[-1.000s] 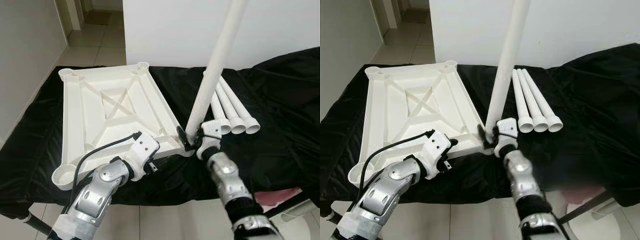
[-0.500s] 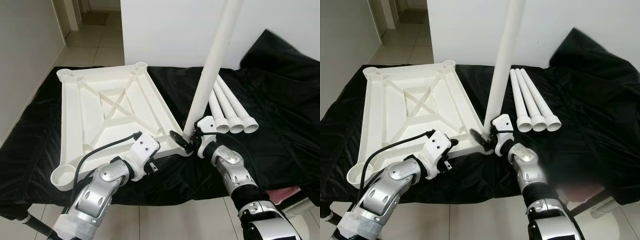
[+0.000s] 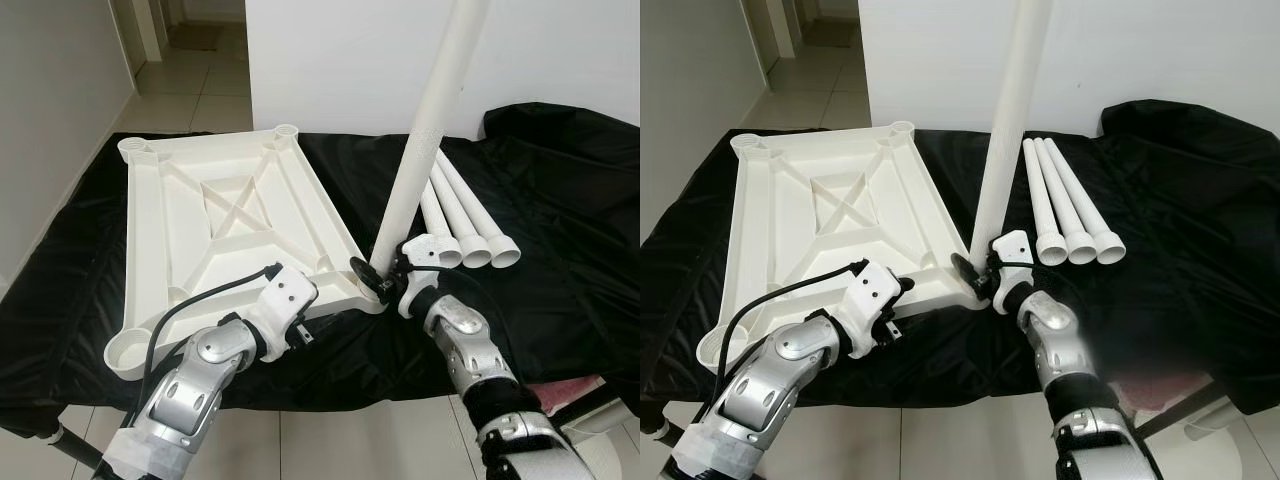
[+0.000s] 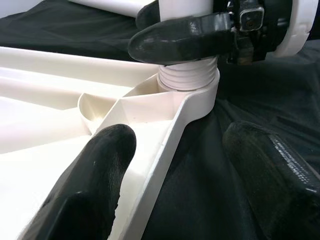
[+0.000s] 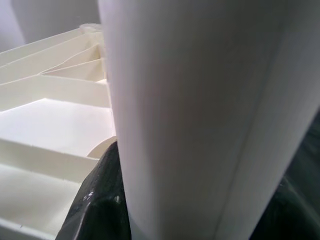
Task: Building children table
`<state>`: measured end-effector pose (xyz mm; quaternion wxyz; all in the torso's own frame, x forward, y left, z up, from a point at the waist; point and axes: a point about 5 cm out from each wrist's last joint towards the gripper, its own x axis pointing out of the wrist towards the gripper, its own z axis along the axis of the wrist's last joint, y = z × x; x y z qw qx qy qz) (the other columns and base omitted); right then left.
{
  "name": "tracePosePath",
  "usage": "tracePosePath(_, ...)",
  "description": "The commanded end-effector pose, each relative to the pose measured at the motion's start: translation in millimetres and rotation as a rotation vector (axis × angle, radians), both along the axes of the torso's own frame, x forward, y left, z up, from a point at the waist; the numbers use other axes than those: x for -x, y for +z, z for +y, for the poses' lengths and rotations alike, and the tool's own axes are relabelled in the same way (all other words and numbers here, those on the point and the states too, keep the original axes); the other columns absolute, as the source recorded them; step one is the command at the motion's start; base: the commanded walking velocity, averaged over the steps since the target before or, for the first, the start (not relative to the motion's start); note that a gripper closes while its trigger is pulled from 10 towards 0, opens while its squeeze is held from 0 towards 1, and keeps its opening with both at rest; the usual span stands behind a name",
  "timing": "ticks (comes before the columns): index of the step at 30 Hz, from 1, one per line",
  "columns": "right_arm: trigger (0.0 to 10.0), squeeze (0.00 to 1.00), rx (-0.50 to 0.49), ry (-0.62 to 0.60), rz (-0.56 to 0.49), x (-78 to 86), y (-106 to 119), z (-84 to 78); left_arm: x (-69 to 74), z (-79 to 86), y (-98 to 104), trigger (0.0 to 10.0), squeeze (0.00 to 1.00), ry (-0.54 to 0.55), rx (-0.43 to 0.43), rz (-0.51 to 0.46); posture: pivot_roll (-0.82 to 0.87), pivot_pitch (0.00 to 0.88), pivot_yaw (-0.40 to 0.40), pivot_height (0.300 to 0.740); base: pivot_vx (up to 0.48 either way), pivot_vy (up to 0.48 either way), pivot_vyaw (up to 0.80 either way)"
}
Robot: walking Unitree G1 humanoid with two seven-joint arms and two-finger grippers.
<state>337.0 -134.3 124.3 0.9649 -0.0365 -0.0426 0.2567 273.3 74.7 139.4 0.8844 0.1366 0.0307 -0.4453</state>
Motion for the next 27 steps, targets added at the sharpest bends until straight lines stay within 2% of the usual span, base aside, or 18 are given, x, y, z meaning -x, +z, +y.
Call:
tracePosePath(1, 0.0, 0.0, 0.035, -0.026, 0.033, 4.0, -10, 0.7, -1.0, 1.1, -2, 10.0, 0.0, 0.05, -0.011, -0.02, 0.0, 0.007, -0.008, 0.74, 0.0, 0.0, 0.0)
tracePosePath(3, 0.0, 0.0, -0.018, -0.117, 0.038, 10.5, -12, 9.3, -3.3, 1.1, -2, 10.0, 0.0, 0.064, -0.016, -0.031, 0.0, 0.006, -0.01, 0.74, 0.0, 0.0, 0.0)
tracePosePath(9, 0.0, 0.0, -0.05, -0.214, 0.055, 16.2, -15, 17.2, -5.4, 1.1, -2, 10.0, 0.0, 0.07, -0.017, -0.036, -0.01, 0.004, -0.009, 0.74, 0.0, 0.0, 0.0)
tracePosePath(12, 0.0, 0.0, -0.082, -0.362, 0.057, 21.4, -15, 25.4, -5.9, -0.1, -2, 10.0, 0.0, 0.067, -0.019, -0.037, -0.01, 0.0, -0.008, 0.74, 0.0, 0.0, 0.0)
tracePosePath(16, 0.0, 0.0, -0.113, -0.417, 0.074, 22.7, -16, 28.4, -6.2, -1.4, -2, 10.0, 0.0, 0.064, -0.017, -0.04, -0.01, 0.0, -0.007, 0.74, 0.0, 0.0, 0.0)
tracePosePath(17, 3.3, 0.0, -0.123, -0.424, 0.084, 23.0, -17, 29.5, -6.3, -1.8, -1, 10.0, 0.0, 0.063, -0.015, -0.041, -0.01, 0.0, -0.007, 0.74, 0.0, 0.0, 0.0)
tracePosePath(18, 10.0, 0.0, -0.123, -0.428, 0.082, 23.7, -16, 29.5, -6.5, -2.2, -1, 10.0, 0.0, 0.063, -0.013, -0.043, -0.01, 0.0, -0.005, 0.74, 0.0, 0.0, 0.0)
tracePosePath(23, 10.0, 0.0, -0.101, -0.43, 0.064, 25.0, -14, 27.4, -7.1, -2.7, -1, 10.0, 0.0, 0.065, -0.01, -0.048, -0.01, 0.0, -0.005, 0.74, 0.0, 0.0, 0.0)
tracePosePath(24, 10.0, 1.0, -0.112, -0.435, 0.075, 25.0, -14, 25.1, -7.5, -2.6, -1, 10.0, 0.0, 0.068, -0.008, -0.05, -0.01, 0.0, -0.005, 0.74, 0.0, 0.0, 0.0)
tracePosePath(27, 10.0, 1.0, -0.12, -0.449, 0.06, 25.7, -11, 21.2, -9.8, -1.4, 1, 10.0, 0.0, 0.093, 0.002, -0.064, -0.01, 0.0, 0.002, 0.74, 0.0, 0.0, 0.0)
